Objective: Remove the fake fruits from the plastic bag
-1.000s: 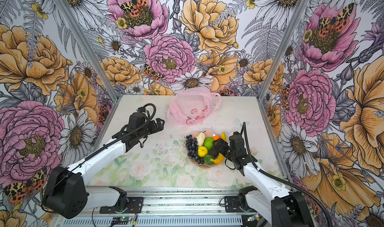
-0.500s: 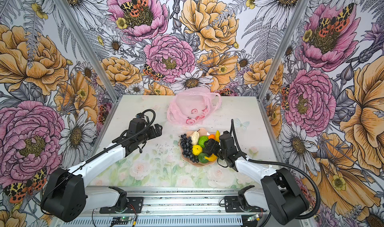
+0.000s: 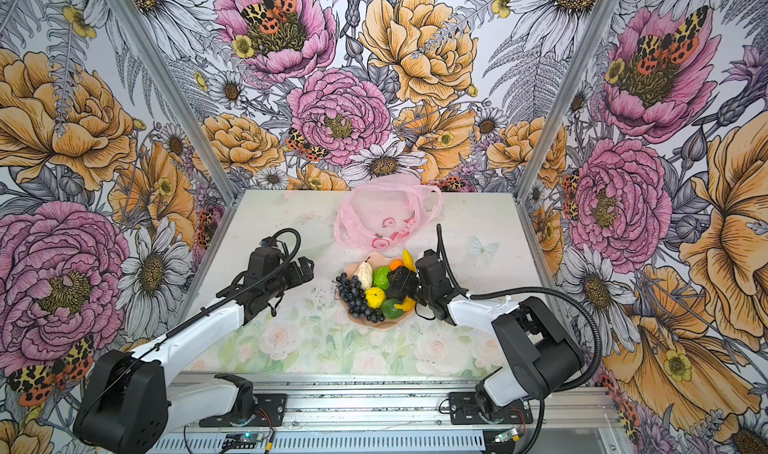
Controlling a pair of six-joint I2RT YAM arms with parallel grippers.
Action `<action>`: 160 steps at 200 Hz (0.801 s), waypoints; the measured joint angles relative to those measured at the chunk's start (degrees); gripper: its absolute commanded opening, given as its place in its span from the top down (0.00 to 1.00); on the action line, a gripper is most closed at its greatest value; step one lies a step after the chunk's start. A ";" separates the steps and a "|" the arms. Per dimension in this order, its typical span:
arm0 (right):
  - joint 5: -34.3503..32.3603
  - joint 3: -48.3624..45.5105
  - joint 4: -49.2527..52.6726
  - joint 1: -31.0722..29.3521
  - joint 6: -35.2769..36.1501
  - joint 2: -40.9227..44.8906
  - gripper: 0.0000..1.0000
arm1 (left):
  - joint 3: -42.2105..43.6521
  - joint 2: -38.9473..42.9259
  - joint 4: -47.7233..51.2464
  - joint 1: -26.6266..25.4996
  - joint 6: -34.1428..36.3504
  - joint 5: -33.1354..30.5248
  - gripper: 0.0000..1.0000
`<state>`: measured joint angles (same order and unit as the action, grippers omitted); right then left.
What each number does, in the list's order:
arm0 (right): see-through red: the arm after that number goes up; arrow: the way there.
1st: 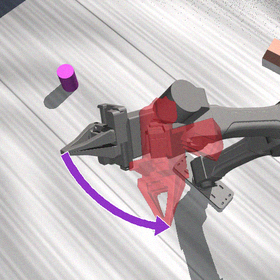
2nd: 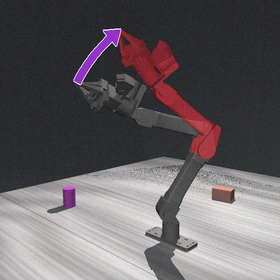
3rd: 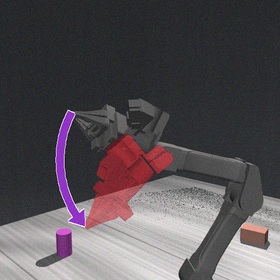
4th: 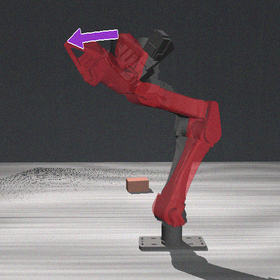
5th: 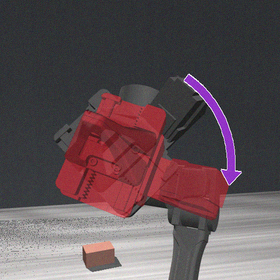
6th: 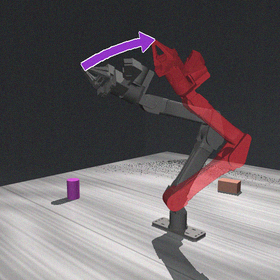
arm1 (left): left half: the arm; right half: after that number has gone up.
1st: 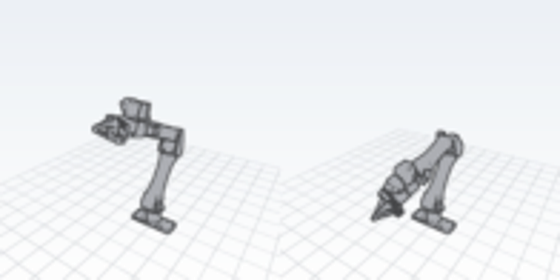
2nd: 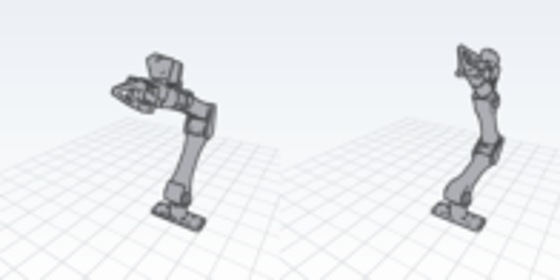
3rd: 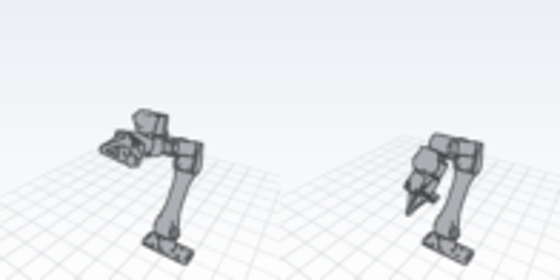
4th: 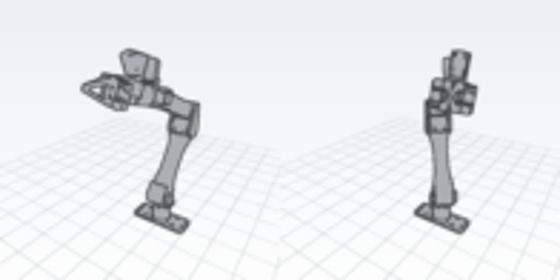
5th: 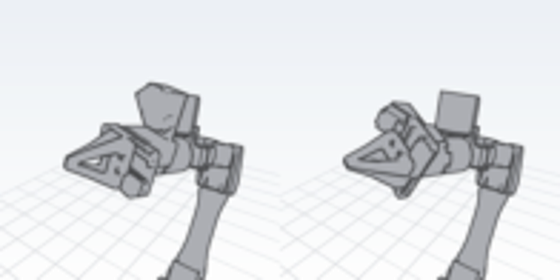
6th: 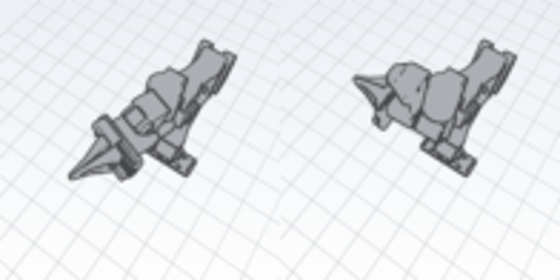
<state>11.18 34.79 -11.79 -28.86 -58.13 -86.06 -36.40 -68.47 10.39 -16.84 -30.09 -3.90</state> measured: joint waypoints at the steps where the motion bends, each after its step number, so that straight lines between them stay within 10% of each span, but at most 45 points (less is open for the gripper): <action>1: 0.00 0.00 -0.07 0.00 0.00 -0.07 0.04 | 0.07 0.09 -0.02 0.04 -0.02 0.00 0.01; 160: -4.55 1.03 15.96 5.81 9.33 16.70 0.00 | -0.02 0.48 -0.04 -1.79 0.37 -4.52 0.01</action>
<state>6.63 35.81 4.16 -23.05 -48.80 -69.36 -36.42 -67.99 10.35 -18.63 -29.71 -8.43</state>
